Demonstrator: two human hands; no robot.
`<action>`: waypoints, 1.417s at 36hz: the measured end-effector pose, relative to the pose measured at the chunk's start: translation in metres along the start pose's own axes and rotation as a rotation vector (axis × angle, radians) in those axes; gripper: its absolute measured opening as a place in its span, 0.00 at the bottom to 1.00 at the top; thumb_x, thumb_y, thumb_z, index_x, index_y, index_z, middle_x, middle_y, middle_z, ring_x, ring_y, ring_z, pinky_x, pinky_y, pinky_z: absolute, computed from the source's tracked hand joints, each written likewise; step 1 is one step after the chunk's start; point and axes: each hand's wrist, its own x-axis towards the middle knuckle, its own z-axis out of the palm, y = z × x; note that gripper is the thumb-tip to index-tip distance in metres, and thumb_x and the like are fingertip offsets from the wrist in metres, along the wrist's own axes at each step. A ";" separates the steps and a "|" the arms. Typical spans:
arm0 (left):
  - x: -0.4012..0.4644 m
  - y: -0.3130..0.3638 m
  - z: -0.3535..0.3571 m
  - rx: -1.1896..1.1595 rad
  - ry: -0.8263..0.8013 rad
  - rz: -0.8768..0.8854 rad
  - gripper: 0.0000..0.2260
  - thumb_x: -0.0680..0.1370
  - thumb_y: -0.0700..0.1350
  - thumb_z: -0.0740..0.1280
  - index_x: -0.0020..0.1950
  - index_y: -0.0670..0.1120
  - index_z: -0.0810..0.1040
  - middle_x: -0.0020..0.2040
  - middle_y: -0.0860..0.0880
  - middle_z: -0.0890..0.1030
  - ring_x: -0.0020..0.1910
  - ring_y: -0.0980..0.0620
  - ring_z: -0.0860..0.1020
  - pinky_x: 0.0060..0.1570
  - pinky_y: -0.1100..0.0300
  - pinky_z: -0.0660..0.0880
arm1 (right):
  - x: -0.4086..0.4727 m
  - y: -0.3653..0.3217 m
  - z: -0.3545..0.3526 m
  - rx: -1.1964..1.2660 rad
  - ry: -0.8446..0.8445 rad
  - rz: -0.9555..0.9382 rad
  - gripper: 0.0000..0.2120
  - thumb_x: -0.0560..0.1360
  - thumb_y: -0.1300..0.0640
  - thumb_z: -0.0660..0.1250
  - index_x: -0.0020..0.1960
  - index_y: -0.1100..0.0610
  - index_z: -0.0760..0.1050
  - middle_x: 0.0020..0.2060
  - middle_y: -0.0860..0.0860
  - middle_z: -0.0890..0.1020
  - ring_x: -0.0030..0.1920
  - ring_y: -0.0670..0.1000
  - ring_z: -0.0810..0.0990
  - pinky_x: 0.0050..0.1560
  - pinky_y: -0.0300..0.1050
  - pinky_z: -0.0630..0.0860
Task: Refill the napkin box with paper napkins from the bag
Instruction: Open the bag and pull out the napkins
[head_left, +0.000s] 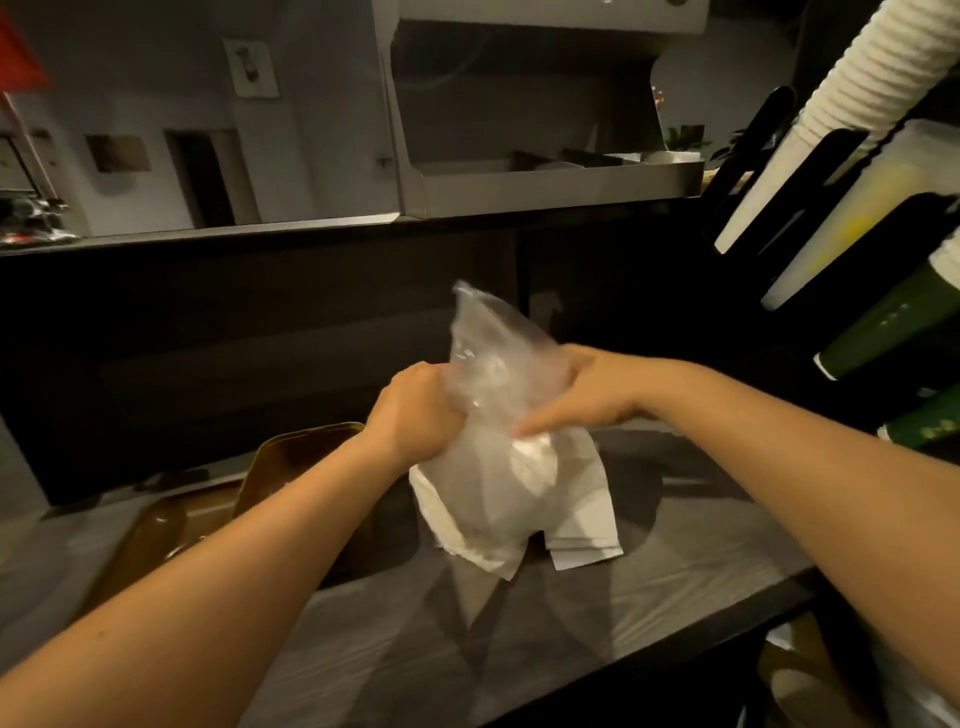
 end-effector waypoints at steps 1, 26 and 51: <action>0.000 -0.002 0.001 -0.012 0.010 -0.021 0.08 0.80 0.44 0.65 0.41 0.49 0.80 0.39 0.51 0.81 0.39 0.50 0.80 0.38 0.56 0.78 | 0.001 0.005 0.004 -0.086 -0.060 0.010 0.24 0.68 0.43 0.80 0.57 0.42 0.70 0.50 0.40 0.76 0.55 0.46 0.77 0.60 0.45 0.74; -0.012 0.023 -0.033 -0.608 0.125 -0.177 0.12 0.80 0.41 0.56 0.43 0.38 0.75 0.38 0.40 0.78 0.37 0.43 0.75 0.37 0.47 0.75 | 0.036 0.019 0.056 -0.183 0.224 -0.035 0.43 0.67 0.35 0.77 0.76 0.50 0.65 0.65 0.53 0.73 0.63 0.57 0.75 0.66 0.58 0.74; -0.019 -0.005 -0.019 -0.479 0.040 -0.058 0.12 0.82 0.57 0.63 0.53 0.51 0.80 0.45 0.53 0.83 0.43 0.58 0.81 0.40 0.64 0.77 | 0.035 0.007 0.033 0.986 0.251 0.074 0.06 0.82 0.50 0.62 0.53 0.48 0.78 0.34 0.51 0.78 0.37 0.51 0.77 0.52 0.51 0.75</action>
